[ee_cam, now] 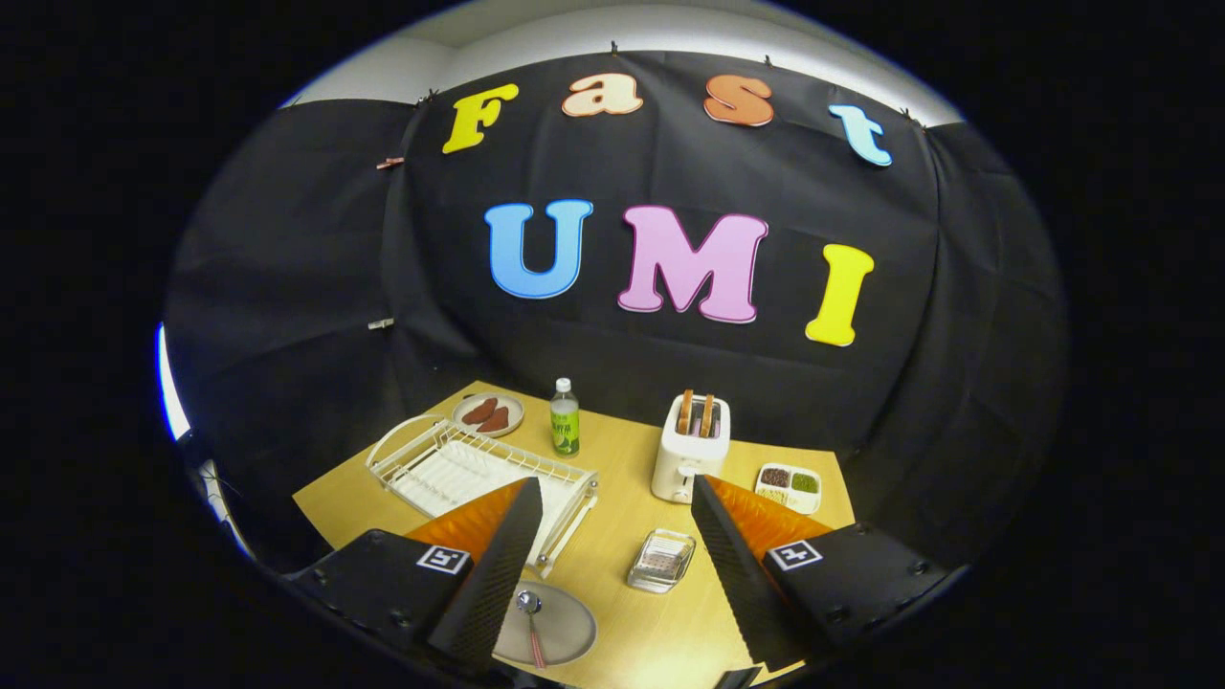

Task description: Take the plate from the dish rack, then take the spoon from the basket and place it into the plate.

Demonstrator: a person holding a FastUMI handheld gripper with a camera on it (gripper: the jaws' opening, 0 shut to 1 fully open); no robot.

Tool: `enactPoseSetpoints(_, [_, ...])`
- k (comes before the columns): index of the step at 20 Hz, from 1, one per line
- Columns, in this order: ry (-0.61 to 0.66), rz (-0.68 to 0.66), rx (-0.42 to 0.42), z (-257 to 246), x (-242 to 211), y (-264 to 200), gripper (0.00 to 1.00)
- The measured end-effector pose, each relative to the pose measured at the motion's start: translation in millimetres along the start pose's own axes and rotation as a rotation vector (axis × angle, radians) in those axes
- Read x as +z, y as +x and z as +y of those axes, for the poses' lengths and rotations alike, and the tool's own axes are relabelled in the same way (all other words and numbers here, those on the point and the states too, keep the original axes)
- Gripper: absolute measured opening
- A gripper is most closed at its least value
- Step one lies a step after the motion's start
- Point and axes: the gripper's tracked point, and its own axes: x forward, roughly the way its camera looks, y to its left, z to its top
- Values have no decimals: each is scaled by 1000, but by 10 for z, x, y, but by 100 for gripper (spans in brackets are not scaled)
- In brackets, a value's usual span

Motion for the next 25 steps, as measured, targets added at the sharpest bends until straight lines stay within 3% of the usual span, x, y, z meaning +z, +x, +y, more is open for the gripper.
enactPoseSetpoints(12, [23,-163,-65,-198,687,-373,96])
enactPoseSetpoints(25, [4,-147,-86,-143,640,-359,96])
